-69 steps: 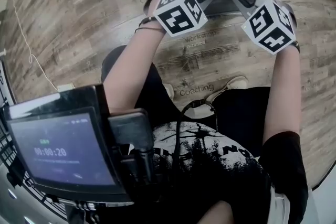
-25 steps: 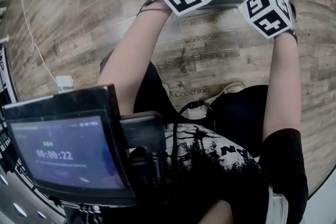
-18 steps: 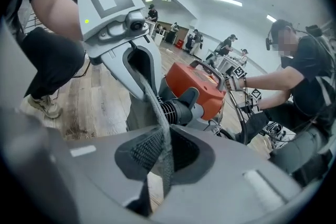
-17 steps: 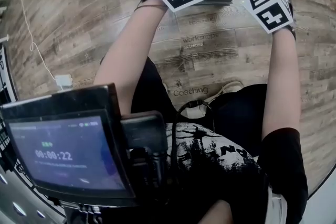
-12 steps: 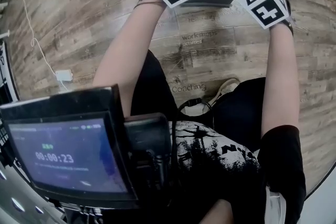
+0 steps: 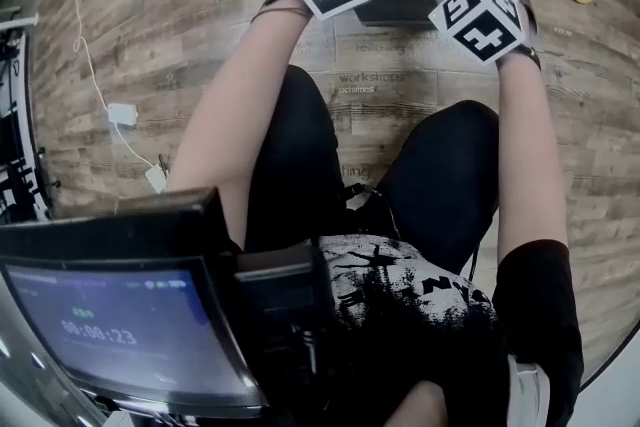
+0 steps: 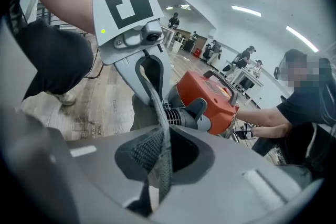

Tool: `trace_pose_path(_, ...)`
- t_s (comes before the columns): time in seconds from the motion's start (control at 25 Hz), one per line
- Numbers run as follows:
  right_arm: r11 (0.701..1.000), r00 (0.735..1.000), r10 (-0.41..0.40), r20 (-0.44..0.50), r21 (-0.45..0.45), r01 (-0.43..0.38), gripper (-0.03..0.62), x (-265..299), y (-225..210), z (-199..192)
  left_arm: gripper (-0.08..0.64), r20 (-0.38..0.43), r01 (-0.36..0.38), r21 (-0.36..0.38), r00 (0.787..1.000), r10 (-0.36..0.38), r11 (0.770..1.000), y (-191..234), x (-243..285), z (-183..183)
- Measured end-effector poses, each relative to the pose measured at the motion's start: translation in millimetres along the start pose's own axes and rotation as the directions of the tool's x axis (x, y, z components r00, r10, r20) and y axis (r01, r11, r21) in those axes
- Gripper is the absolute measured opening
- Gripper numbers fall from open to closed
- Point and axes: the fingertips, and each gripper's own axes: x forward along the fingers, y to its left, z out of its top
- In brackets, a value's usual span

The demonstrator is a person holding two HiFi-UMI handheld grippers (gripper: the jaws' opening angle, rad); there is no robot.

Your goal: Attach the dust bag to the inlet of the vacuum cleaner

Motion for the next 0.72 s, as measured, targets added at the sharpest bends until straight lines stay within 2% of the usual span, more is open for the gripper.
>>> trace_pose_path(0.08,0.999,0.999,0.029,0.016,0.014,-0.029,0.031,0.0,2.0,-0.9,0.052,-0.03,0.005,0.012,1.0,-0.005,1.0,-1.3,-2.2,0.0)
trace_pose_path(0.24,0.995,0.996,0.086,0.004,0.055,-0.086,0.031,-0.2,-3.9,-4.1,0.049,-0.035,0.047,0.032,0.998,-0.046,0.998,0.8,-5.8,8.1)
trace_pose_path(0.36,0.991,0.994,0.109,-0.03,0.078,-0.106,0.031,2.8,-5.2,-3.9,0.043,0.01,0.052,0.05,0.999,-0.052,0.997,0.5,-11.9,10.2)
trace_pose_path(0.48,0.993,0.993,0.102,-0.061,0.063,-0.098,0.029,5.5,-4.3,-5.1,0.035,0.064,0.066,0.07,0.995,-0.07,0.995,1.7,-18.2,17.2)
trace_pose_path(0.72,0.995,0.991,0.103,-0.085,0.026,-0.101,0.028,1.7,-0.7,-7.3,0.034,0.075,0.023,0.122,0.997,-0.032,0.992,-0.1,-19.4,20.0)
